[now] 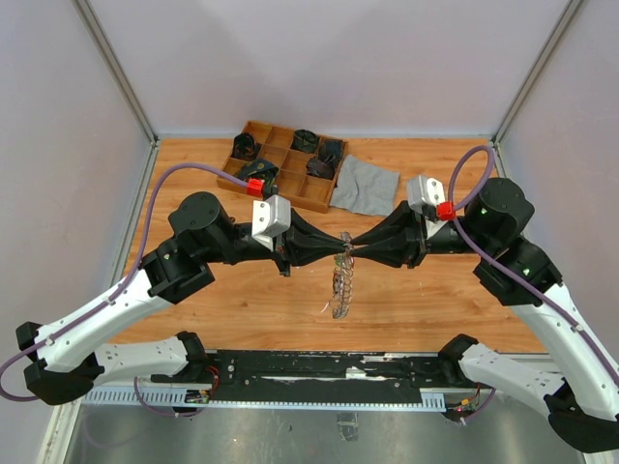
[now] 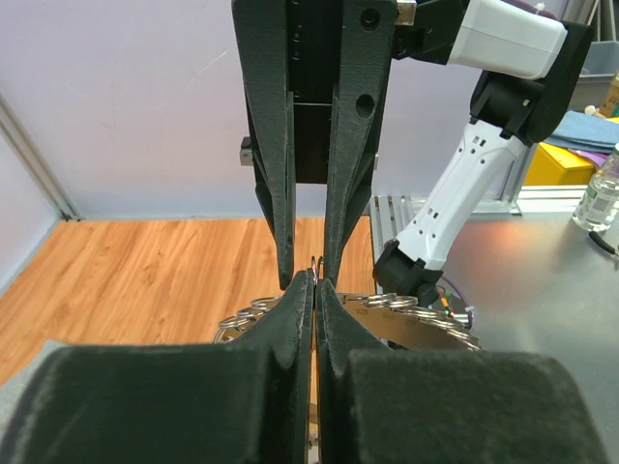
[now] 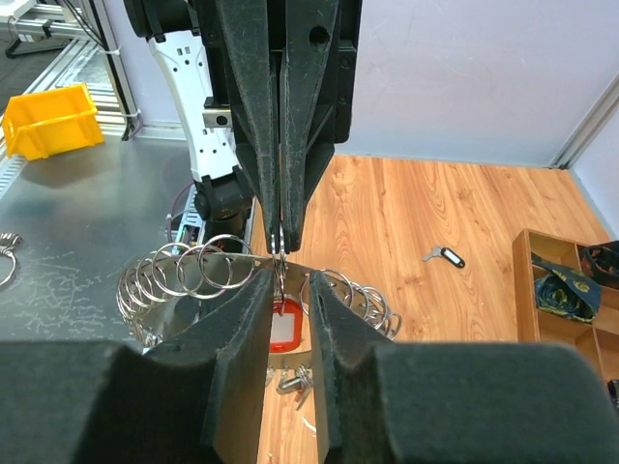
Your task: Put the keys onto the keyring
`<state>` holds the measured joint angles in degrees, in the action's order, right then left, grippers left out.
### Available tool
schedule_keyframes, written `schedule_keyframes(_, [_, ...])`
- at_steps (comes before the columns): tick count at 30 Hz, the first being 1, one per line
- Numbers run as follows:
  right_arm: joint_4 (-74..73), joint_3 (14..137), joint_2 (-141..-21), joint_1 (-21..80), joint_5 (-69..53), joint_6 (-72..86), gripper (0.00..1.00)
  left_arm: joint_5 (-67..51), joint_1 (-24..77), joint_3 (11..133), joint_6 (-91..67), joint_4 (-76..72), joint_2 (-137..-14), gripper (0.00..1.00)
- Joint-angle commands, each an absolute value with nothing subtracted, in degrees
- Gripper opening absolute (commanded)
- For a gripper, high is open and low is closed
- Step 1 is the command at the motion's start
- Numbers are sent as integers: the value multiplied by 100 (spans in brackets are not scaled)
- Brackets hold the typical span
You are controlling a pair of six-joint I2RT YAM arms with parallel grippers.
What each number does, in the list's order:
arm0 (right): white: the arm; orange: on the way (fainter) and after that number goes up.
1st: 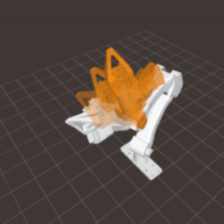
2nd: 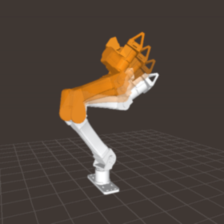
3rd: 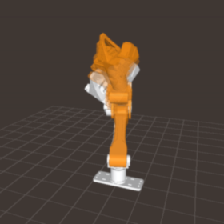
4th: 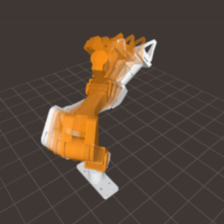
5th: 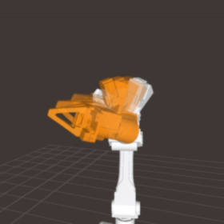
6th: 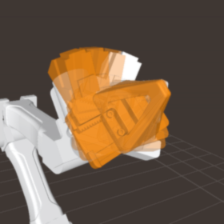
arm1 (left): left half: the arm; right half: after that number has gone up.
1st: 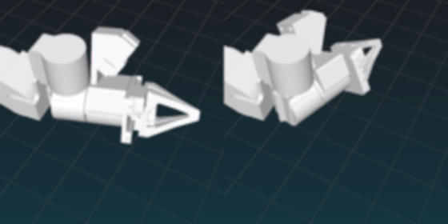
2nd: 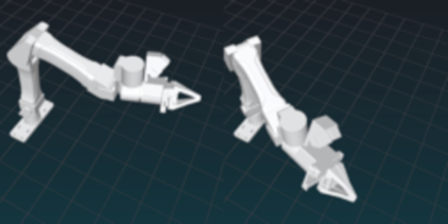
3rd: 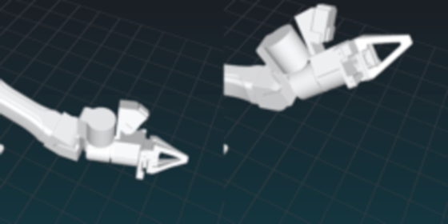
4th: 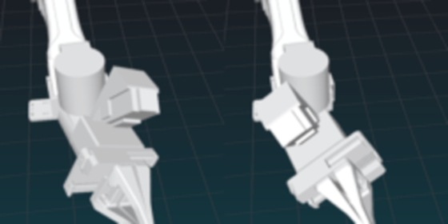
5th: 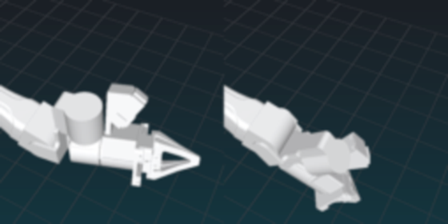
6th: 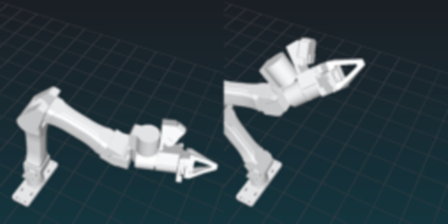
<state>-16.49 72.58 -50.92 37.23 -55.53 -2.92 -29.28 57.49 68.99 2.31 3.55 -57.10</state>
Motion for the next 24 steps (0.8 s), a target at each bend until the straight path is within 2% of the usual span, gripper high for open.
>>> schedule_keyframes(1, [-1432,7202,-5088,3676,-5754,-185,22,-2973,5756,6937,180,0,-5678,1])
schedule_keyframes(14, [-1156,7112,-5128,3679,-5872,13,14,-2861,5757,6965,226,77,-5704,1])
schedule_keyframes(20, [-1170,7120,-5153,3689,-5700,7,1,-2808,5749,6962,228,87,-5707,1])
schedule_keyframes(24, [-1561,7279,-5141,3688,-5329,-200,1,-2745,5754,6972,233,139,-5730,3])
